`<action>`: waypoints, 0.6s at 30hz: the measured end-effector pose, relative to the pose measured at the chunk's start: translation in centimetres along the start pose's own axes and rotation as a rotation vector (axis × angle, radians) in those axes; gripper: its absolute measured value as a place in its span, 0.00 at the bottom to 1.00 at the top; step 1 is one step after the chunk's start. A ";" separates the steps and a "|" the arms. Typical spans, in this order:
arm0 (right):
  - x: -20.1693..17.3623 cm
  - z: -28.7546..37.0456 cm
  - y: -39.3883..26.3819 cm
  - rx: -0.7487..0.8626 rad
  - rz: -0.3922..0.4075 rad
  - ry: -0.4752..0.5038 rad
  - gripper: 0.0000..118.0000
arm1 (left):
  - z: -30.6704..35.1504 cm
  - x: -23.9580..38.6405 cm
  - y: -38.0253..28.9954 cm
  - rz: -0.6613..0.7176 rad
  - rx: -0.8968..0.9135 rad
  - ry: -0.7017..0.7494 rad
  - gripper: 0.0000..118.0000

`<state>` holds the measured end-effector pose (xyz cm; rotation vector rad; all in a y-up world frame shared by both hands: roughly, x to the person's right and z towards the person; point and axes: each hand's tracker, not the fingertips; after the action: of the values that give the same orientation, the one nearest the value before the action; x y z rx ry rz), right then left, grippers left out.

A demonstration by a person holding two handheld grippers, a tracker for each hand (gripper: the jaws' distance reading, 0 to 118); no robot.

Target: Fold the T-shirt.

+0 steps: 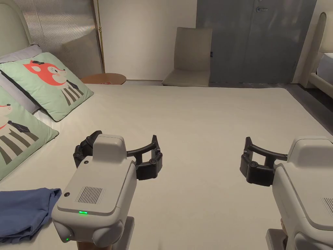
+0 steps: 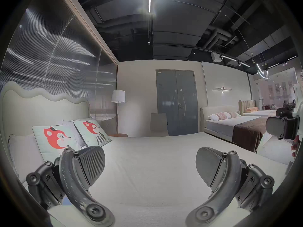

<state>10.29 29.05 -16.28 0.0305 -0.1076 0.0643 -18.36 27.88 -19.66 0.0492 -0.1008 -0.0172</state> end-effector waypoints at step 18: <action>-0.3 0.6 0.4 -0.004 0.005 0.001 0.99 | 0.0 0.2 0.1 -0.005 -0.003 -0.006 0.94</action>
<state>9.93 29.37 -15.75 0.0267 -0.1064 0.0692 -18.19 27.97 -19.65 0.0464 -0.1064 -0.0224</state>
